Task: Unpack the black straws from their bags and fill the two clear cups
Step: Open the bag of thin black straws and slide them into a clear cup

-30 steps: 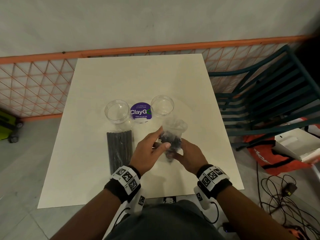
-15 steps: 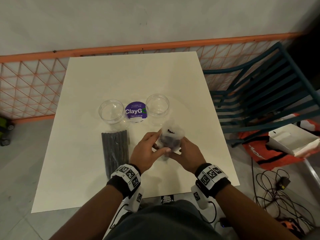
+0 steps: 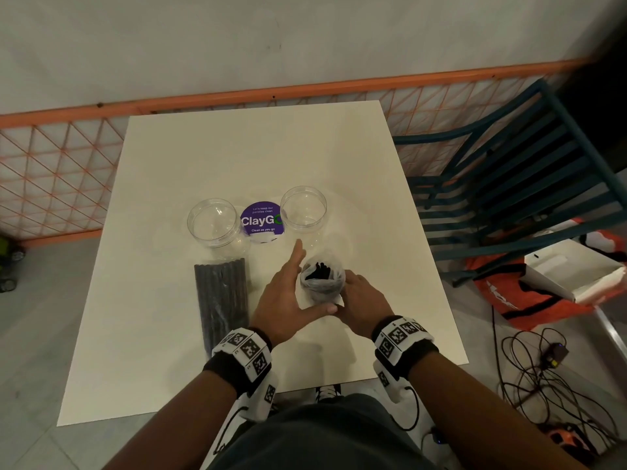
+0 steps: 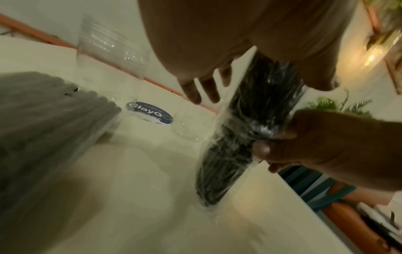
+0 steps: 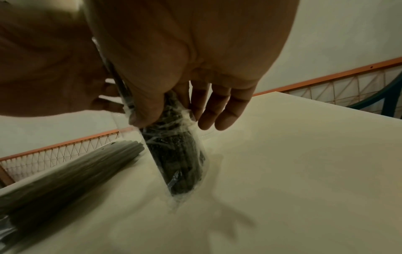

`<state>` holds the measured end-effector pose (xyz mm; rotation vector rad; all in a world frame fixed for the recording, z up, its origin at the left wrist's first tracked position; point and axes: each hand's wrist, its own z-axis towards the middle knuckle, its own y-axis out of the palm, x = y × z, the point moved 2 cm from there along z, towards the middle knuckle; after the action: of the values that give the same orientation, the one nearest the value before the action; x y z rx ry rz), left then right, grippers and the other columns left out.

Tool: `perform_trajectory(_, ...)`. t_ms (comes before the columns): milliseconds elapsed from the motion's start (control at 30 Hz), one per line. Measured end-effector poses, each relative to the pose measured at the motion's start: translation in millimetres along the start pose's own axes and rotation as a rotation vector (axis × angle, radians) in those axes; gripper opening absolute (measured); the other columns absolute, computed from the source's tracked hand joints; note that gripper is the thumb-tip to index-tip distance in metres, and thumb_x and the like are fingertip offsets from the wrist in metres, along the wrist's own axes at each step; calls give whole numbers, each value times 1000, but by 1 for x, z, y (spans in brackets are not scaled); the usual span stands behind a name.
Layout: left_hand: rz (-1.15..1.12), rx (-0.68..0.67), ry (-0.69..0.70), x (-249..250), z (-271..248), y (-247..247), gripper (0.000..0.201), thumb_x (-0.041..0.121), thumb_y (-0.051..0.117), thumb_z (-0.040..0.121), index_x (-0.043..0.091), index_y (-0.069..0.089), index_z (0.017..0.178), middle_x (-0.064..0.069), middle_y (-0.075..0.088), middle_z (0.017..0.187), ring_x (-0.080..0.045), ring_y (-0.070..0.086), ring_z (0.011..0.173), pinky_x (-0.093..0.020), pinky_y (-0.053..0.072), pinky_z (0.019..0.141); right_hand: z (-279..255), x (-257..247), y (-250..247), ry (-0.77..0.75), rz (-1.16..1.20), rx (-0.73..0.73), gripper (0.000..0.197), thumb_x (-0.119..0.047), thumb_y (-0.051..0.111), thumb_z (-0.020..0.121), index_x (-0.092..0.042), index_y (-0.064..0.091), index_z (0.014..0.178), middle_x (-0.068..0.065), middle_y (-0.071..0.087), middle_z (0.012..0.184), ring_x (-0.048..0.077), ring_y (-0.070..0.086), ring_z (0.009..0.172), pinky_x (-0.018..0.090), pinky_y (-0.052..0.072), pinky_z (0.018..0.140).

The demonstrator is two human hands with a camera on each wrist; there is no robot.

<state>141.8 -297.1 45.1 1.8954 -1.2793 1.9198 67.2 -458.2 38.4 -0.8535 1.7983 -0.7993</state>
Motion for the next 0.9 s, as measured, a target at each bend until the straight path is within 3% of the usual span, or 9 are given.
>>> perform_trajectory(200,-16,-18,18,11,2,5,60,48,72,84,39,45,137,28,60,124,16,56,113,-19,48,99,-7,5,-5,-44,371,94,87,-34,79,75,-26,33,149,-5,40,146,13,48,127,31,48,99)
perform_trajectory(333,158,-62,64,1,7,10,70,66,59,82,22,54,137,3,66,130,-17,62,119,-34,49,102,-16,2,-13,-141,514,126,85,-23,72,82,-30,24,153,-10,44,149,6,46,132,24,40,107)
perform_trajectory(367,161,-59,57,2,7,9,67,55,64,85,18,51,139,1,64,132,-18,60,122,-26,46,100,-15,1,-12,-135,511,95,81,-24,71,85,-31,26,152,-10,48,147,7,49,131,24,41,106)
perform_trajectory(433,56,-91,42,1,8,5,76,25,69,90,18,29,154,15,49,142,4,49,129,-7,39,98,-11,0,-13,-135,481,47,71,-32,69,89,-30,33,150,-10,55,142,9,53,126,23,42,103)
perform_trajectory(533,-108,-183,44,-2,6,-5,97,11,67,90,33,0,157,30,30,146,29,29,128,-3,31,103,-8,2,-13,-169,396,33,56,-38,61,94,-24,43,145,-5,59,138,16,57,123,24,43,99)
perform_trajectory(633,18,-48,123,1,-1,-11,94,44,68,86,28,10,158,18,42,145,5,43,132,-17,39,105,-6,5,-9,-149,338,77,43,-31,57,98,-21,51,139,1,65,131,24,61,116,26,45,91)
perform_trajectory(700,83,107,110,0,-6,-14,90,57,66,81,31,23,155,6,51,128,-9,58,109,-23,51,89,-5,7,-6,-137,324,83,39,-31,56,98,-21,54,136,3,67,127,26,63,112,29,46,88)
perform_trajectory(767,22,172,109,-3,-8,-11,74,49,69,82,32,40,148,6,56,111,-7,62,90,-24,55,75,-4,9,-3,-126,327,59,41,-34,58,97,-23,53,136,1,67,127,26,62,113,30,46,88)
perform_trajectory(900,-76,187,115,-1,-7,-2,57,23,74,84,21,57,138,-1,68,108,-11,72,87,-33,63,78,-2,10,-2,-64,419,61,68,-43,73,84,-29,43,143,-10,61,132,11,57,118,24,43,96)
